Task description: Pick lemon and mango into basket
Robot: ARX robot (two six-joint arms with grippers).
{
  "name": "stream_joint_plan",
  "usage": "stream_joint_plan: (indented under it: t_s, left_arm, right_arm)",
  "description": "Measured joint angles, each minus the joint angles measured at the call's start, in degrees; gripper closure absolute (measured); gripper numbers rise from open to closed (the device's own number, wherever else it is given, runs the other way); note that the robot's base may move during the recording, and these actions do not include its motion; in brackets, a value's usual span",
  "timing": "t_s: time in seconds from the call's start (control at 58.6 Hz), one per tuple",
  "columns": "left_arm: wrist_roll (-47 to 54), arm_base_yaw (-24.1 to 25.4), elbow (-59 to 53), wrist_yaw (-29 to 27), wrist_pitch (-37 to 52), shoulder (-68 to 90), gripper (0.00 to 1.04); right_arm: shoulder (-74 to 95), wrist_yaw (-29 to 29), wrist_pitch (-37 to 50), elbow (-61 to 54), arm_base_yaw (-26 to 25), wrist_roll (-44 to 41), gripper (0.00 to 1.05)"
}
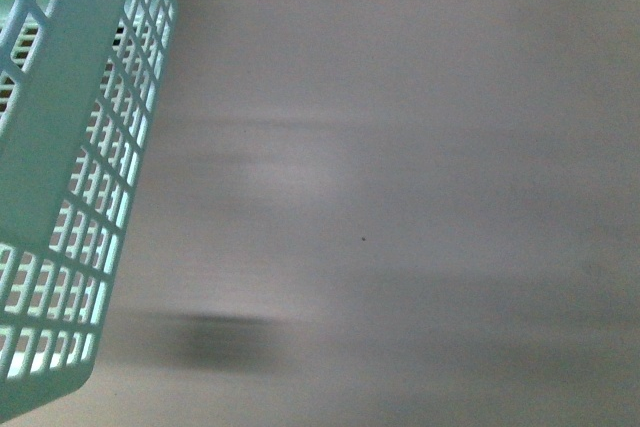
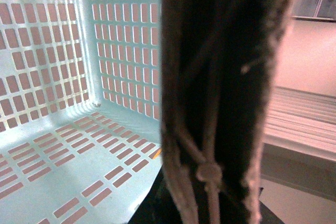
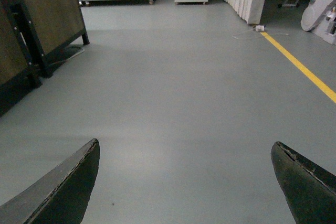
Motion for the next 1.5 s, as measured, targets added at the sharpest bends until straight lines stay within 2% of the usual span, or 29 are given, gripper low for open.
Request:
stream_joint_plan:
  t_s: [1.502]
  left_arm:
    - [0.0, 0.0, 0.0, 0.0, 0.0, 0.0, 1.0]
  right_arm:
    - [0.0, 0.0, 0.0, 0.0, 0.0, 0.0, 0.09]
